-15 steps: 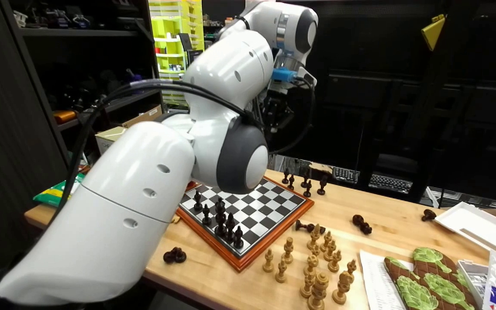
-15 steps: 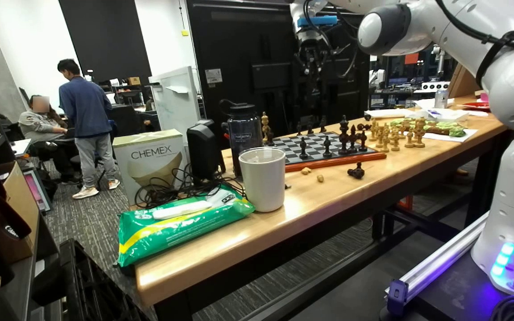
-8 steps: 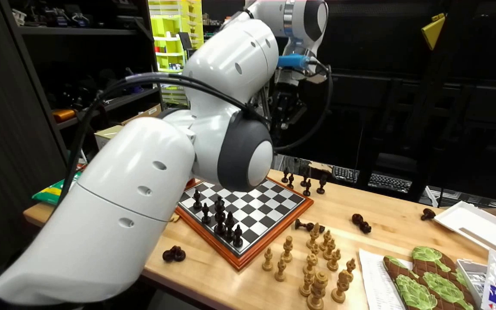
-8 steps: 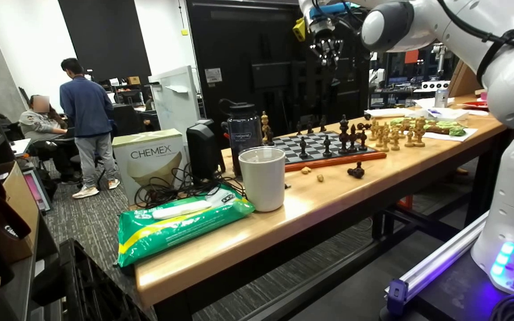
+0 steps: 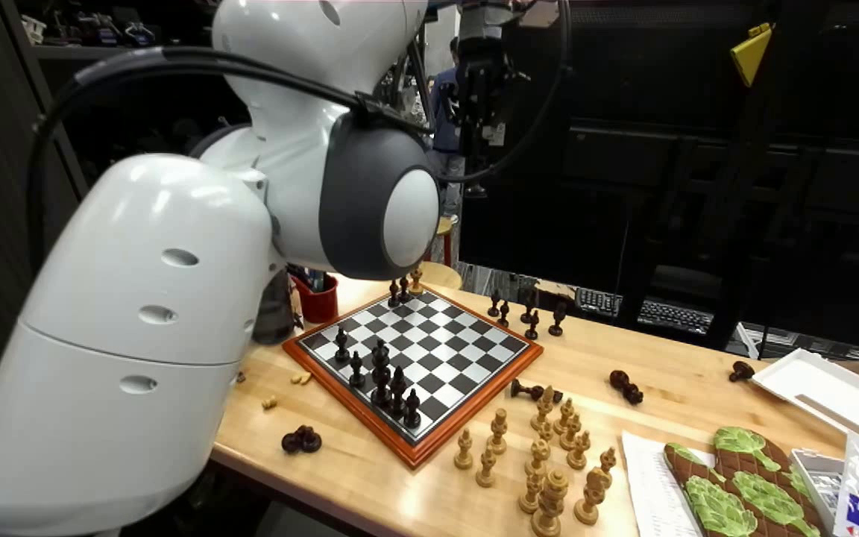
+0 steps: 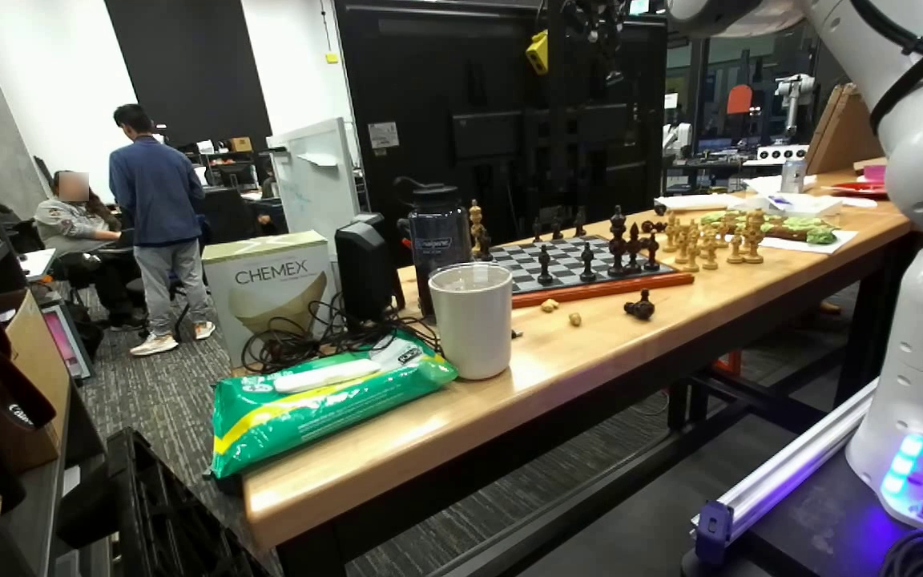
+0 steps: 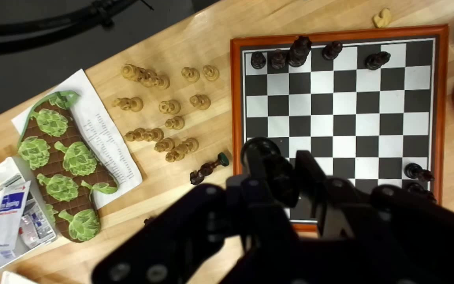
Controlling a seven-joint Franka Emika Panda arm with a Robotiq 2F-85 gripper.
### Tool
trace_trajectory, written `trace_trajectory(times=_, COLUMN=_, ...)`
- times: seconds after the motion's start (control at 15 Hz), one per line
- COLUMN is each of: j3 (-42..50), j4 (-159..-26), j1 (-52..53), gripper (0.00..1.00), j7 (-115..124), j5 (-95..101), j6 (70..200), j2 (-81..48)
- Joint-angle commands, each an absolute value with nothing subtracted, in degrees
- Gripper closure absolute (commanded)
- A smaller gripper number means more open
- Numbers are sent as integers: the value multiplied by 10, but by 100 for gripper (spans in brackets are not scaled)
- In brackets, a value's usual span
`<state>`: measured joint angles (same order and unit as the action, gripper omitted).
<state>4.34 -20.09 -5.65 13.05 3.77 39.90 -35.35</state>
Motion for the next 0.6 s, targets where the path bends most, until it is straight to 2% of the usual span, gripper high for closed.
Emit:
trace_trajectory(times=0.0, j3=53, j4=-205, j1=-43, gripper=94, j7=119, j5=53, j6=383, j2=-316)
trace_trajectory(times=0.53, j3=44, j4=-227, j1=-63, gripper=94, j7=109, j5=30, j6=385, j2=-310)
